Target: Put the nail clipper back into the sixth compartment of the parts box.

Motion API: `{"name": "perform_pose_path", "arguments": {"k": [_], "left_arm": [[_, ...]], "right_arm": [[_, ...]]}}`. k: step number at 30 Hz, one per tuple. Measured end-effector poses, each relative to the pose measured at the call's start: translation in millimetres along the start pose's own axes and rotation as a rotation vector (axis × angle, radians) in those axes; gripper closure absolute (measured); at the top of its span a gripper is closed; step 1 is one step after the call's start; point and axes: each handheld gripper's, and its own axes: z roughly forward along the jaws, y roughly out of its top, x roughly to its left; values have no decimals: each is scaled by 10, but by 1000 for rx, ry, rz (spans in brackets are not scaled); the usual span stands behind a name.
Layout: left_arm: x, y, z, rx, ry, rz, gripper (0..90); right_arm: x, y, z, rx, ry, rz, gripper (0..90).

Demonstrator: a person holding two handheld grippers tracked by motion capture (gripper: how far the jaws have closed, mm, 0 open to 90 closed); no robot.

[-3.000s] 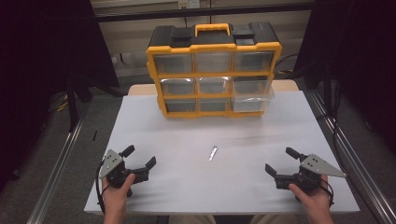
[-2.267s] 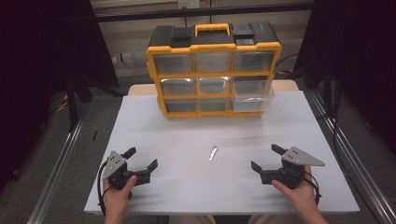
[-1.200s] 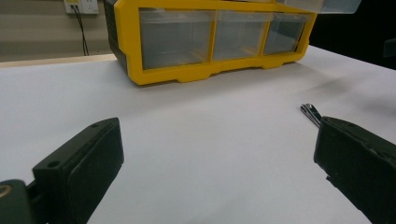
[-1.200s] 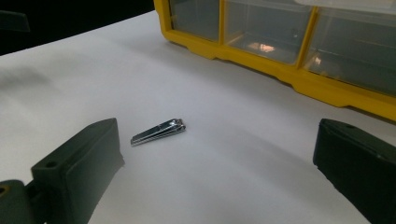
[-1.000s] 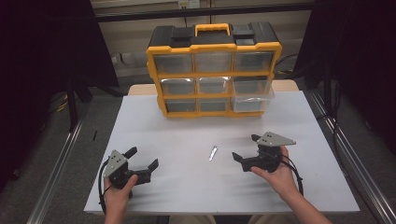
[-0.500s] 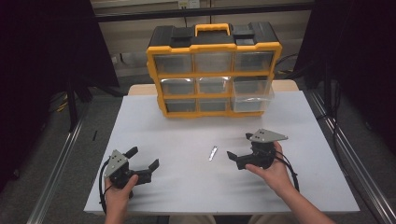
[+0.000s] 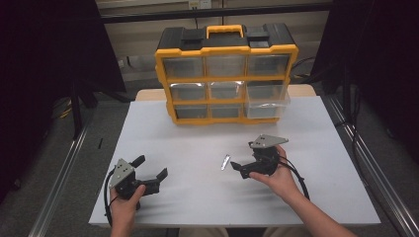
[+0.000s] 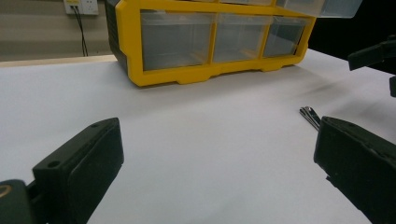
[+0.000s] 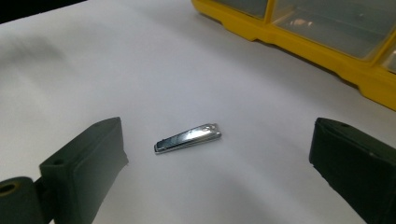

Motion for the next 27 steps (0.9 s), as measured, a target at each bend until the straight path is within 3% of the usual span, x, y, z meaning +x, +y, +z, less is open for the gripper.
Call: {"name": "perform_pose_path", "arguments": {"k": [2,3,7,13,20,22,23,27], "left_arm": [[5,3,-2,7,2,17,16],[-10,-1,10,-2,-1,-5,16],[-5,1,7,10,6,7,16],[-3,0,2,9,1,9,16],[-2,2,5,10,-3,11,16],[-6,-1,11,-1,2,-4,16],[5,-2,3,10,14,12,16],[1,2,2,4,1,6,16]], "right_arm": [[13,12,43,17,13,-9,51],[13,10,67,22,18,-8,57],[-2,-7,158,56,34,-3,61],[-28,-16,259,66,30,21,62],[10,4,326,80,31,15,71],[42,22,368,83,26,24,82],[48,24,387,86,31,27,94],[72,36,425,106,21,27,138]]}}
